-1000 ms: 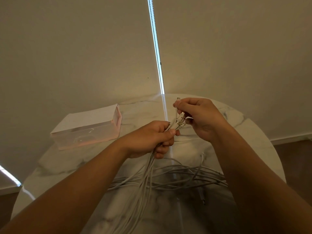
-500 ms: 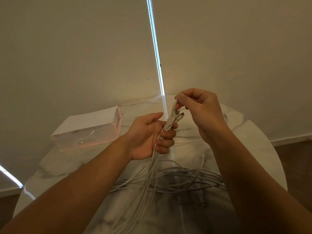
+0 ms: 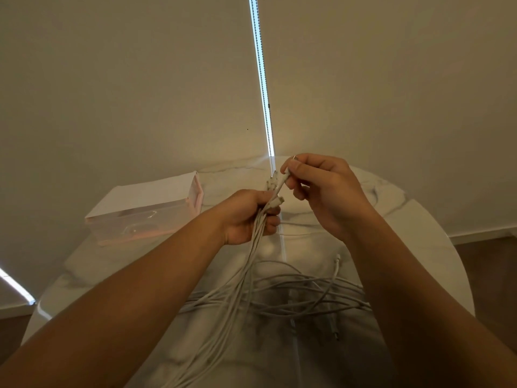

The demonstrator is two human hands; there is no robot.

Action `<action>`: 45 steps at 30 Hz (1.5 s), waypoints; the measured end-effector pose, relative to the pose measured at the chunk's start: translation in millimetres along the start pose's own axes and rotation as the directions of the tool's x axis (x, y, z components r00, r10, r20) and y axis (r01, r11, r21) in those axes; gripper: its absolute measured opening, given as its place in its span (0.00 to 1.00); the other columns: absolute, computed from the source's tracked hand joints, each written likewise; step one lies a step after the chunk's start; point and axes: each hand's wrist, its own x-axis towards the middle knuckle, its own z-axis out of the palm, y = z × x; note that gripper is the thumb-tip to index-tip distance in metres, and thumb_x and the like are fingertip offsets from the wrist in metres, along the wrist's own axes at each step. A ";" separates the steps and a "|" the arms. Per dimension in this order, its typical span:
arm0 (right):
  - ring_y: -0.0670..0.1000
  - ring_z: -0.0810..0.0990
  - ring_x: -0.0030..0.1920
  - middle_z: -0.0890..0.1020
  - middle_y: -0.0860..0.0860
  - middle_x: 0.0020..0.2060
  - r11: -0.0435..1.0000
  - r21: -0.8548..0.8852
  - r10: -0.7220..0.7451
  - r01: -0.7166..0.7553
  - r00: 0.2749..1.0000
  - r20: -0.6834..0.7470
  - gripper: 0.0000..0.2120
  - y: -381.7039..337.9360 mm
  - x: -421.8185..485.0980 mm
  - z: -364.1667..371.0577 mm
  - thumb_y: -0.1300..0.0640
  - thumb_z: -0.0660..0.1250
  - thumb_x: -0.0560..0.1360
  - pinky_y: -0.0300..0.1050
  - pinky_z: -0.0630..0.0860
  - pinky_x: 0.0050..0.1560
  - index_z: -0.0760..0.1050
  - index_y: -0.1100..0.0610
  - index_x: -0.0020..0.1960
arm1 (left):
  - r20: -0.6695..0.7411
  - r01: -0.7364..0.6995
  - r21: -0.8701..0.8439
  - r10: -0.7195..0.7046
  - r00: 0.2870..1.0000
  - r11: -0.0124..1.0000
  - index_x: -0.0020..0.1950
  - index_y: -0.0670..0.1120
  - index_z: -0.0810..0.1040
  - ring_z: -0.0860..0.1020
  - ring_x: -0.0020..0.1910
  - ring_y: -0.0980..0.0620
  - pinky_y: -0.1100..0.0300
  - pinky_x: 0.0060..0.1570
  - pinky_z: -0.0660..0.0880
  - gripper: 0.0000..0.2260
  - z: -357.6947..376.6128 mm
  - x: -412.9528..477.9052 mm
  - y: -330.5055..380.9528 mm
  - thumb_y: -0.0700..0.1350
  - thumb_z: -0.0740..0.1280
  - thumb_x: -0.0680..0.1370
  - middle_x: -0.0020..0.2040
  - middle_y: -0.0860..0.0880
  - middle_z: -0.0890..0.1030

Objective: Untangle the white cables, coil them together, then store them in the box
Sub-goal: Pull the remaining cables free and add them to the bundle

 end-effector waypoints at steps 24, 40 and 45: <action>0.43 0.78 0.30 0.83 0.49 0.31 0.850 -0.522 -0.013 -0.077 0.986 -0.166 0.04 29.2 2.1 7.4 0.57 0.76 0.71 0.37 0.75 0.36 0.82 0.53 0.38 | 0.139 -0.052 -0.117 0.068 0.988 0.992 0.46 0.44 0.73 0.58 0.29 0.54 0.60 0.31 0.54 0.14 4.4 0.6 -9.1 0.54 0.56 0.77 0.32 0.49 0.61; 0.55 0.80 0.35 0.79 0.59 0.35 0.905 -0.410 0.006 -0.108 0.970 -0.243 0.06 26.1 6.4 4.5 0.50 0.75 0.71 0.46 0.80 0.36 0.85 0.52 0.42 | 0.165 0.056 0.036 -0.061 0.984 0.998 0.41 0.43 0.71 0.57 0.29 0.53 0.60 0.30 0.52 0.33 10.1 9.3 -7.1 0.71 0.45 0.77 0.33 0.47 0.60; 0.44 0.77 0.29 0.81 0.55 0.32 0.944 -0.215 0.179 -0.248 0.938 -0.298 0.06 20.6 9.3 -5.8 0.61 0.73 0.72 0.33 0.75 0.31 0.83 0.64 0.42 | 0.221 0.035 0.094 -0.055 0.974 0.995 0.48 0.43 0.71 0.57 0.29 0.55 0.64 0.26 0.57 0.32 16.7 6.3 -6.0 0.73 0.53 0.72 0.32 0.49 0.60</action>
